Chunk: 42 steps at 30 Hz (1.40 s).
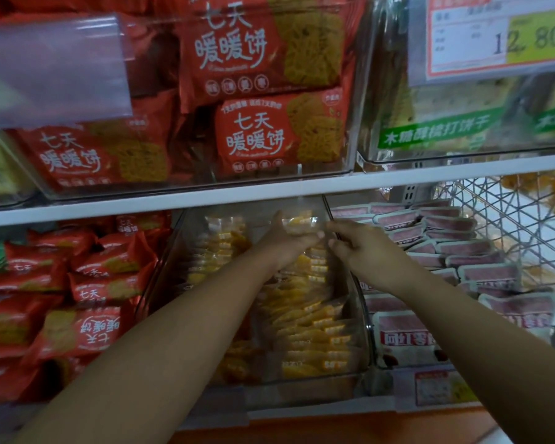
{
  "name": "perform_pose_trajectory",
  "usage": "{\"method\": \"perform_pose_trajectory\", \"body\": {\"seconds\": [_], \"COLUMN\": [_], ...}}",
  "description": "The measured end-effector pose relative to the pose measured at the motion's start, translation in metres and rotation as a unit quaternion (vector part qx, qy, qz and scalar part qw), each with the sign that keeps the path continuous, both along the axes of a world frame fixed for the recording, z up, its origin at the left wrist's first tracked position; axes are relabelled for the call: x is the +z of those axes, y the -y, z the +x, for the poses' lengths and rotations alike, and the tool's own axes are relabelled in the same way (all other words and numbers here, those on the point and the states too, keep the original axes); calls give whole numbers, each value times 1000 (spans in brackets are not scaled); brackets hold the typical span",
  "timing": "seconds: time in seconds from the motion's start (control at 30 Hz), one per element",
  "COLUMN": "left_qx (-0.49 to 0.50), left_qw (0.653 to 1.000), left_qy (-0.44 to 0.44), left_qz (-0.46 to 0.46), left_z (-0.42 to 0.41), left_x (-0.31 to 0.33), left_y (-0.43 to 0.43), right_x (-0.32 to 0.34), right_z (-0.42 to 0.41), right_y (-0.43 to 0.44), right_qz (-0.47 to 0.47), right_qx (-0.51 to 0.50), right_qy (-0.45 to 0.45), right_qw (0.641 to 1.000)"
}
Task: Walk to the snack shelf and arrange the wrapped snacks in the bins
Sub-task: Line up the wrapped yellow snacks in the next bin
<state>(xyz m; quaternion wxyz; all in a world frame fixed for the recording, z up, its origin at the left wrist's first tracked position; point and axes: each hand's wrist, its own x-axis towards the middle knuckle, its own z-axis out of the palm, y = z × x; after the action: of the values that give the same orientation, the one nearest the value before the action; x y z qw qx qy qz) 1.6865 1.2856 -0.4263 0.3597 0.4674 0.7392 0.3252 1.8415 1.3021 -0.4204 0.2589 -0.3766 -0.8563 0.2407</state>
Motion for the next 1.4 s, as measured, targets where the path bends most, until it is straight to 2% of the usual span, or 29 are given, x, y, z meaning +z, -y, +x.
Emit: {"method": "perform_pose_trajectory", "body": {"seconds": [0.13, 0.23, 0.33, 0.43, 0.5, 0.63, 0.73, 0.83, 1.0, 1.1, 1.2, 1.33, 1.4], "left_qx": [2, 47, 87, 86, 80, 9, -61, -104, -174, -226, -253, -222, -203], "left_qw": [999, 995, 984, 987, 990, 998, 989, 965, 926, 883, 866, 851, 854], "left_qy": [35, 86, 153, 131, 114, 24, -72, -194, -292, -362, -393, -471, -477], "left_qz": [-10, 15, 23, 16, 1, -65, -117, -143, -163, -199, -181, -67, -34], "left_z": [-4, -10, -8, -2, 2, -1, -10, -15, -18, -17, -13, -20, -21], "left_x": [3, 2, -1, 0, 3, 12, 24, 34, 39, 38, 33, 16, 11], "left_y": [19, 42, 63, 74, 78, 83, 90, 92, 91, 88, 90, 96, 98], "right_x": [3, 15, 16, 6, 5, 5, 3, 3, 4, 4, 4, 4, 3], "right_z": [6, 21, 34, 37, 39, 36, 34, 35, 35, 36, 37, 37, 37], "right_y": [13, 38, 67, 87, 90, 90, 89, 86, 84, 85, 85, 86, 86], "right_qz": [8, 31, 70, 109, 129, 147, 149, 149, 138, 129, 128, 123, 124], "right_qx": [-4, 31, 102, 117, 109, 100, 102, 104, 110, 114, 114, 114, 115], "right_qy": [21, 20, 128, 255, 273, 257, 260, 262, 255, 247, 242, 245, 242], "right_qw": [1000, 999, 984, 954, 947, 950, 949, 948, 951, 954, 955, 955, 955]}}
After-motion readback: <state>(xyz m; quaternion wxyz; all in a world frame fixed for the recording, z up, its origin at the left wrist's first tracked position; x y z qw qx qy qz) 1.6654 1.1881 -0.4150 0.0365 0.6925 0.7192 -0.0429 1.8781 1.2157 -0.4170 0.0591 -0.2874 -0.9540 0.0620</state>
